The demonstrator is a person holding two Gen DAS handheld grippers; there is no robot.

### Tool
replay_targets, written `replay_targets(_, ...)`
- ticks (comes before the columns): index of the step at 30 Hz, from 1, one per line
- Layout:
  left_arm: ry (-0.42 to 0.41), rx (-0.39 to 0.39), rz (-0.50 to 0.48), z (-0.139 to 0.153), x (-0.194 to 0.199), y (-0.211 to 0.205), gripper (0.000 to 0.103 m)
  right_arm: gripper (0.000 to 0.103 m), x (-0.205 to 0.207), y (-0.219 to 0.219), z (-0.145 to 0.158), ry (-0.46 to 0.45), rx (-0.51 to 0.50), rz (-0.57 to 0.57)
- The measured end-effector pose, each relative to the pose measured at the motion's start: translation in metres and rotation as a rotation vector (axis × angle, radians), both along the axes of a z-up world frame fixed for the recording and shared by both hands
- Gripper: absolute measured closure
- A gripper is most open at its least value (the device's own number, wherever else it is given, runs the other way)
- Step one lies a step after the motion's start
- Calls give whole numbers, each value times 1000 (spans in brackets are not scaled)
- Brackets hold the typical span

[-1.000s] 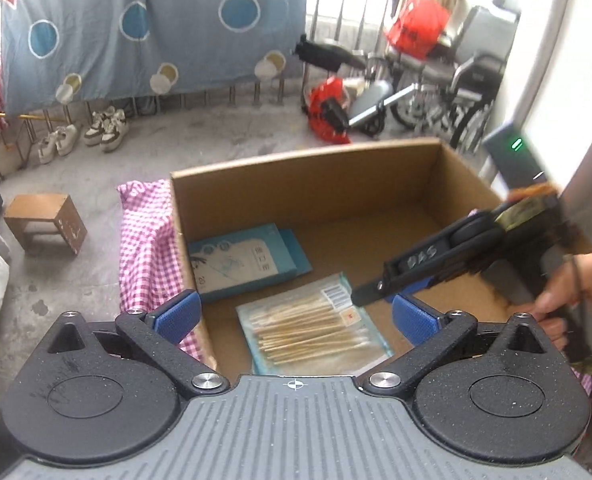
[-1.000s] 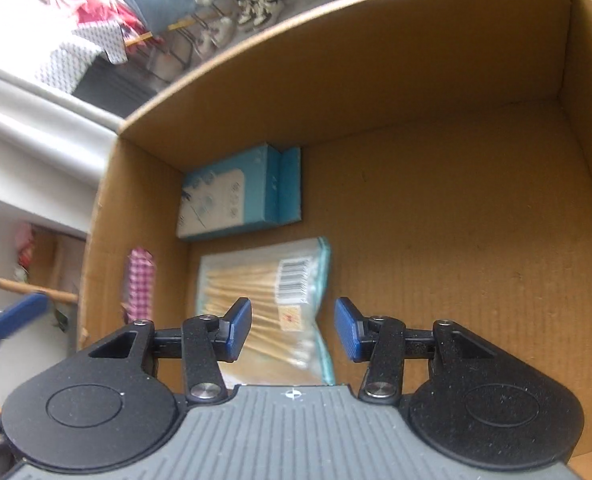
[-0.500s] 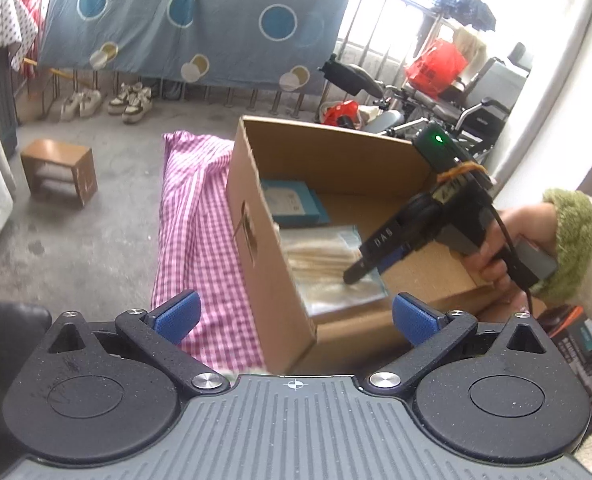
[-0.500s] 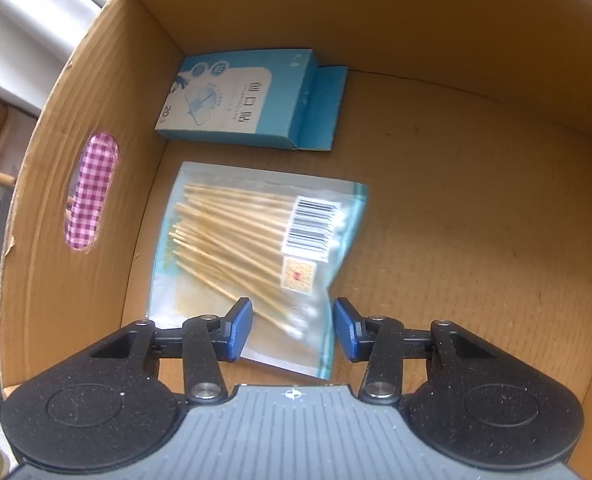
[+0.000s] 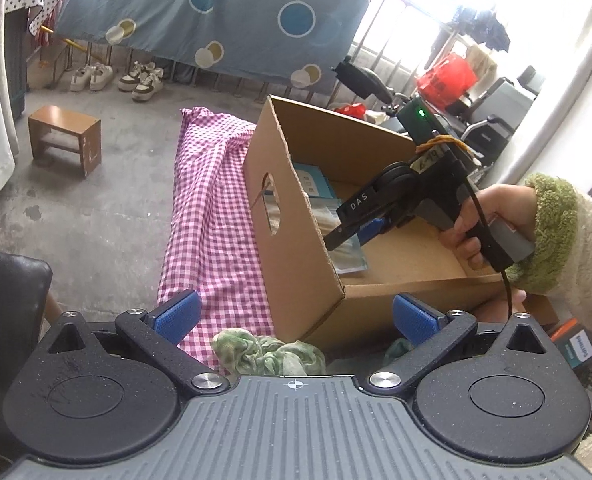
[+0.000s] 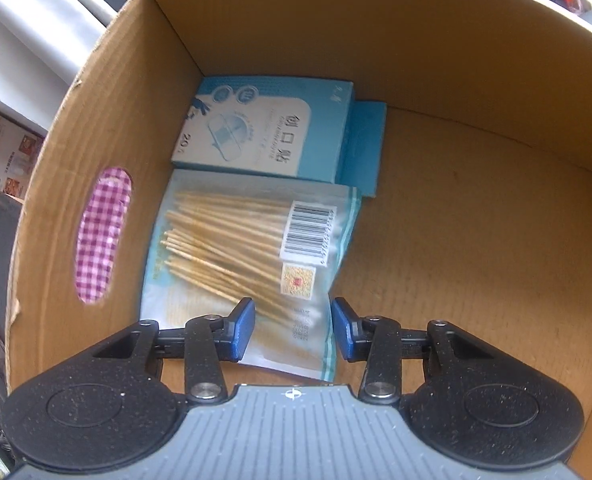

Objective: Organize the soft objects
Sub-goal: 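Open the right gripper and withdraw it from the cardboard box, then reach the right gripper down to the teal towel and grasp it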

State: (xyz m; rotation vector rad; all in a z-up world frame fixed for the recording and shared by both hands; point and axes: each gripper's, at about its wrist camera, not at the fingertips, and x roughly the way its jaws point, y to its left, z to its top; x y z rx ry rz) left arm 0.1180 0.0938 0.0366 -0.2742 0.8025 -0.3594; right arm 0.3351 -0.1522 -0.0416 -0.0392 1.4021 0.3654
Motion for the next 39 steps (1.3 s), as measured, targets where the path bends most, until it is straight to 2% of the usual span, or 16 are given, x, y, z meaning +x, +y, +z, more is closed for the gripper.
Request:
replay_targets(8,-3,4,8,-5,-10,-1,0,58,-2,-3,13,-38,19,10)
replay_targets(12,-13,11,12,-6,-13,-3,0,50,-18,-13,35,-98,43,17)
replay_targets(13,-15,10,15,-6,-14,-4,0,45,-24,-17,42,-114,58,15)
replay_targets(18,-39,-17,33,-3,-23,-6,0,42,-60,-38,84,-218,120,11)
replay_targets(22,-52,-7,8,0,-31,-12,0,34,-101,-56,113,-333,181,-3)
replay_targets(28,-56,-36,-53,5,-45,-20,0,32,-172,-99,147,-481,282,-72)
replay_targets(33,-64,-113,-73,3,-55,-21,0,30,-224,-130,150,-539,371,-147)
replay_targets(39,-18,-112,-104,-6,-62,-37,0,30,-268,-151,118,-496,502,-239)
